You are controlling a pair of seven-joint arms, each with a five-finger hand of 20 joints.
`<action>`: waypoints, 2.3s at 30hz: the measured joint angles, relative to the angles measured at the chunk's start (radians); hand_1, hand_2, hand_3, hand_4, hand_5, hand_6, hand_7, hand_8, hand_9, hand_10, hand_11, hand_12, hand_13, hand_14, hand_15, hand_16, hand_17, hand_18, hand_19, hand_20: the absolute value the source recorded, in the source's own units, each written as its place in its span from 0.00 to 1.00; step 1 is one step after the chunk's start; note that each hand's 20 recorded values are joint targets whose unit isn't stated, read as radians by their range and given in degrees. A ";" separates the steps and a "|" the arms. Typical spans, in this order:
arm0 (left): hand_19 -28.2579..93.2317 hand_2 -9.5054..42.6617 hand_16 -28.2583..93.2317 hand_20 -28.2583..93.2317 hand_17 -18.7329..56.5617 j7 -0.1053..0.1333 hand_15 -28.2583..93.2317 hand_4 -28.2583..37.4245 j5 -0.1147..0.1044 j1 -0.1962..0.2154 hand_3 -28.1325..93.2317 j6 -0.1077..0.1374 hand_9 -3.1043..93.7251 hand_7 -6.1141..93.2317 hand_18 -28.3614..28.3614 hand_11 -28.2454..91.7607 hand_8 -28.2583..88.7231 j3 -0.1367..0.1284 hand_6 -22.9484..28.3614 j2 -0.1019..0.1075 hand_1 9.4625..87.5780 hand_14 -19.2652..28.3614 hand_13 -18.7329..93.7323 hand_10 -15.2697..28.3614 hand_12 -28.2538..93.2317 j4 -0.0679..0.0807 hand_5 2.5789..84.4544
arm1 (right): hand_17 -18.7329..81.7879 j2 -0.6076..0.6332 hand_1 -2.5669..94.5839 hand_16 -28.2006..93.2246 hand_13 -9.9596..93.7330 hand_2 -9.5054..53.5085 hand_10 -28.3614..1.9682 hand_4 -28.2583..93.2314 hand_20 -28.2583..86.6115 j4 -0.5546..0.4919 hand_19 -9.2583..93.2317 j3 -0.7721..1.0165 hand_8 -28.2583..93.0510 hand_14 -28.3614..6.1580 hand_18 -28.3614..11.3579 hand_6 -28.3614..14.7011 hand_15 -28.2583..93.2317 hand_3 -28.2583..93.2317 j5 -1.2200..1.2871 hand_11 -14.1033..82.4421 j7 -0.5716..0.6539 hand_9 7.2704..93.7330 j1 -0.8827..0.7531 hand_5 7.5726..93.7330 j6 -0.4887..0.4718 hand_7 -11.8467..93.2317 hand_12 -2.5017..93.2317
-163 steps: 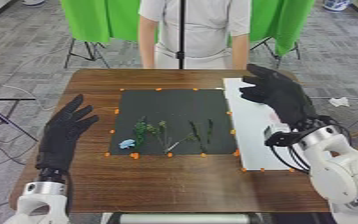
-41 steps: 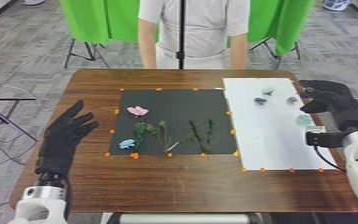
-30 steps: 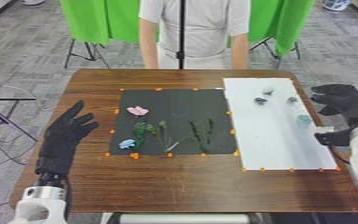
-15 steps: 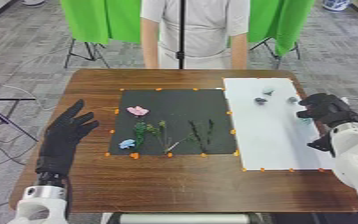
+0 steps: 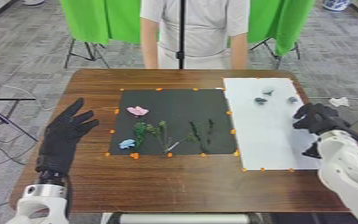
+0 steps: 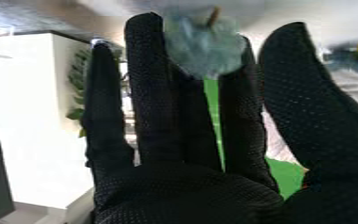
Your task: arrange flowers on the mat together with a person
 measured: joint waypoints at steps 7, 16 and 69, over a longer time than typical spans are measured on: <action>0.65 0.26 0.18 0.40 0.15 -0.001 0.62 0.05 0.000 -0.011 0.89 0.000 0.42 0.16 0.96 0.43 0.17 0.004 0.53 0.000 0.21 0.95 0.41 0.74 0.31 0.003 0.43 | 0.57 -0.005 0.71 0.52 0.82 0.00 0.65 0.00 0.22 0.030 0.95 -0.058 0.23 0.90 0.66 0.73 0.44 0.76 -0.023 0.29 0.007 0.71 0.045 0.82 0.053 0.35 0.25; 0.65 0.26 0.18 0.40 0.15 -0.001 0.62 0.05 -0.002 -0.016 0.89 0.000 0.42 0.16 0.96 0.43 0.17 0.004 0.53 0.000 0.21 0.95 0.41 0.74 0.31 0.003 0.42 | 0.63 -0.006 0.76 0.54 0.87 0.00 0.69 0.00 0.20 0.056 1.00 -0.120 0.24 0.95 0.83 0.68 0.44 0.76 -0.060 0.23 0.045 0.83 0.053 0.88 0.191 0.36 0.36; 0.65 0.26 0.18 0.40 0.15 -0.018 0.62 0.05 -0.001 -0.056 0.89 -0.019 0.42 0.16 0.97 0.43 0.17 0.005 0.53 0.012 0.21 0.95 0.41 0.74 0.31 0.023 0.42 | 0.54 -0.632 0.67 0.49 0.77 0.00 0.66 0.00 0.46 0.127 0.85 -0.751 0.22 0.81 0.45 0.75 0.61 0.80 -0.261 0.22 -0.233 0.80 0.546 0.83 0.004 0.34 0.35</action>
